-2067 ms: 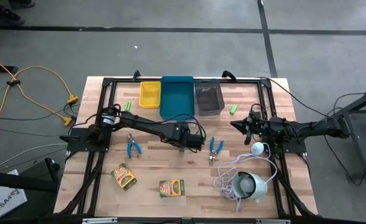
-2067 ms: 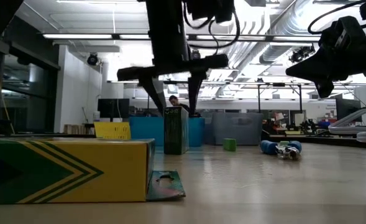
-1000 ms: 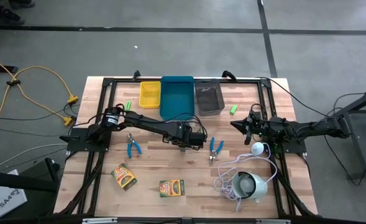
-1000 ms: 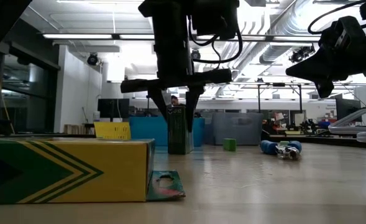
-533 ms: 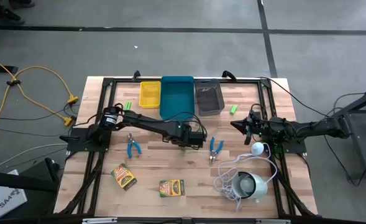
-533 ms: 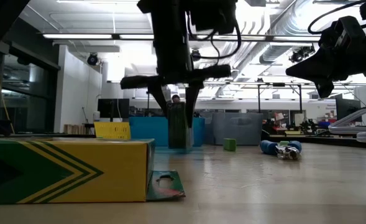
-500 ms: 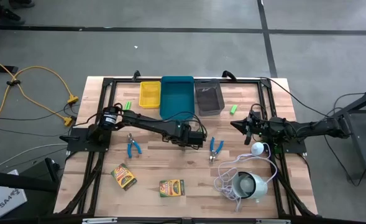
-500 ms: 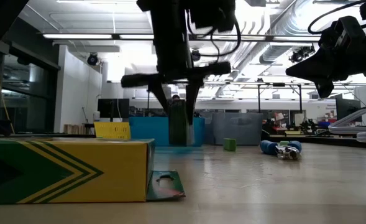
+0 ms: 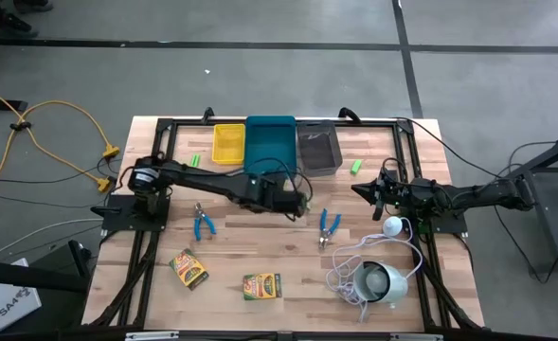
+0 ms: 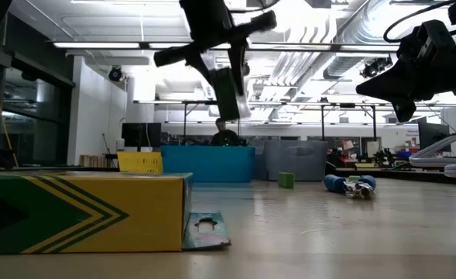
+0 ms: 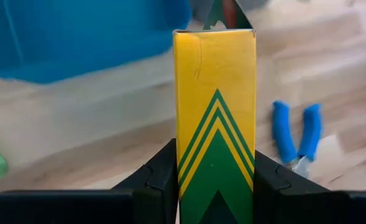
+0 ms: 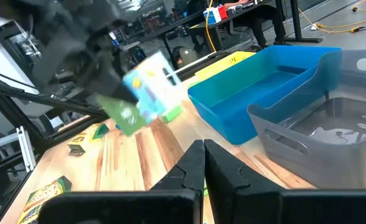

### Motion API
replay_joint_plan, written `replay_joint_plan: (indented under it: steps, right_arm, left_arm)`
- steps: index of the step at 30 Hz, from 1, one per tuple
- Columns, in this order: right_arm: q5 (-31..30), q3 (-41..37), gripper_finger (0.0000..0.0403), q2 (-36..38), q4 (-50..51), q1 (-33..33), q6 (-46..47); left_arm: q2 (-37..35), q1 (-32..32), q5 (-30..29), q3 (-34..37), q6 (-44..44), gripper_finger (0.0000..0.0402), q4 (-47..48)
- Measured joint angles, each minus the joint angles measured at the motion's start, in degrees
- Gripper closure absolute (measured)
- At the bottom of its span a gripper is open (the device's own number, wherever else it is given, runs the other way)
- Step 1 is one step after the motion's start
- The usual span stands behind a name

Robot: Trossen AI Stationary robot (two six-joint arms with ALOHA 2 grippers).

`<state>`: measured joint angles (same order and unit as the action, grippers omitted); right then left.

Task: Pick & Place School Supplies
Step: Put the crayon box into the blue bin

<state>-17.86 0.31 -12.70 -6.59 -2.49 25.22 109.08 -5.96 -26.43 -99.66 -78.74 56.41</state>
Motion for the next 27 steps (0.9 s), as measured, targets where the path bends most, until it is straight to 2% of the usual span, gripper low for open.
replay_joint_plan:
  steps: [9, 16, 21, 27]
  right_arm:
    - [-0.01, 0.01, 0.0400, -0.01, 0.00, 0.00, 0.01]
    - [0.00, 0.00, 0.0400, -0.01, 0.00, -0.01, 0.00]
    - [0.00, 0.00, 0.0400, 0.00, 0.00, -0.02, 0.00]
    - [0.00, -0.02, 0.0400, -0.01, 0.01, -0.02, 0.00]
  left_arm:
    - [-2.66, 9.11, -1.38, -0.07, 9.47, 0.0289, -2.82]
    - [-2.73, 17.06, 4.16, 0.17, 14.44, 0.0290, -4.03]
    - [-2.73, 20.43, 5.32, 0.71, 15.76, 0.0290, -4.80]
    - [-2.77, 22.09, 6.08, 6.99, 15.40, 0.0290, -12.92]
